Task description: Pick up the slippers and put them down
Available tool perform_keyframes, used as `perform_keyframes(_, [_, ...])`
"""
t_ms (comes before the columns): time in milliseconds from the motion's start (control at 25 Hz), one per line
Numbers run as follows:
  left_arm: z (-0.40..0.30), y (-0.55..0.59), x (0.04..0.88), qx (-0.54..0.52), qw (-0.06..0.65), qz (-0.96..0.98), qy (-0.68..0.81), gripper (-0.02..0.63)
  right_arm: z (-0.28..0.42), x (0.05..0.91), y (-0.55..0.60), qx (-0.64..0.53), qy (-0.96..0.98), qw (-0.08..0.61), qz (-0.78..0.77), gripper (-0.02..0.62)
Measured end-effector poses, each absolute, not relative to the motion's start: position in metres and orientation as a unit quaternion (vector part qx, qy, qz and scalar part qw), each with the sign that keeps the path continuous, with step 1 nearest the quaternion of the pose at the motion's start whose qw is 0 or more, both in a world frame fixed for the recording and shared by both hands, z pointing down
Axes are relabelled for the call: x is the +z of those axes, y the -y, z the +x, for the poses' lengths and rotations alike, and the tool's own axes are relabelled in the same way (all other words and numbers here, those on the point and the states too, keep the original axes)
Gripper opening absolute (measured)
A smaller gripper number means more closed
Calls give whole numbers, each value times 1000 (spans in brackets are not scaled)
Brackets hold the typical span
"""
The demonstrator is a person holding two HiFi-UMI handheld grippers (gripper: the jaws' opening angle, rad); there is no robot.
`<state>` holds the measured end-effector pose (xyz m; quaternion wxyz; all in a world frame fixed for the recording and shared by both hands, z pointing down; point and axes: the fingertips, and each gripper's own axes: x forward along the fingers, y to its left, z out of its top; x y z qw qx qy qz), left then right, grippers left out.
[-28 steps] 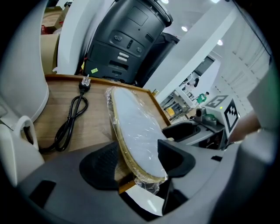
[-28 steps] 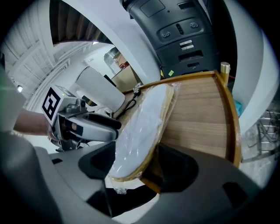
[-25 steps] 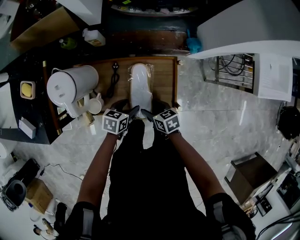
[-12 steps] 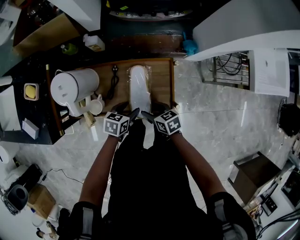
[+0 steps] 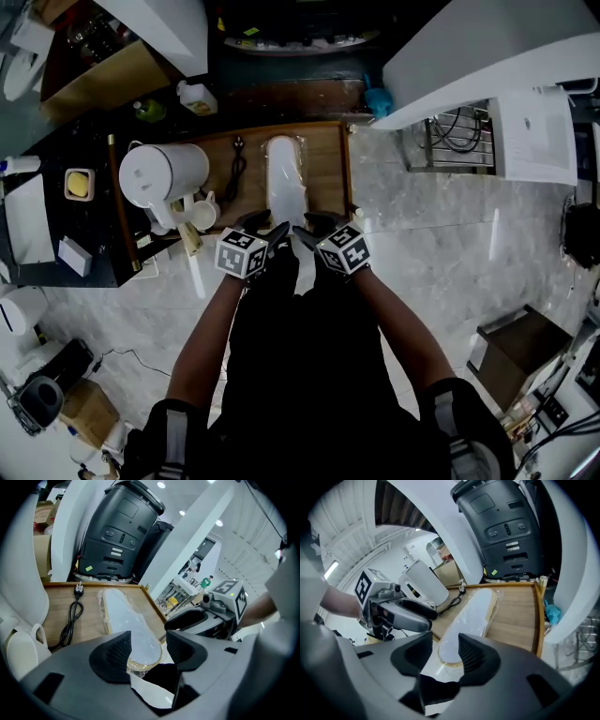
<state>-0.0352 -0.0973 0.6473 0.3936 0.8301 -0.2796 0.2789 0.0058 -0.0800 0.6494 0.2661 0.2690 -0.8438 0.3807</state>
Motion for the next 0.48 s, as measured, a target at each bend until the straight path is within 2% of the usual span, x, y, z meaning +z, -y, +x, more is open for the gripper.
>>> perform_keyframes(240, [-35,80,626,268,393,843,250,206,5,632,69,371,852,255,268,89])
perform_keyframes(360, [-35,72,614,262,384,851,243,151,5,621,64,372,854,242,272,42])
perform_keyframes(480, [-38,67,601,253,376,856,249,105,4,612,58,372,854,236,277,24])
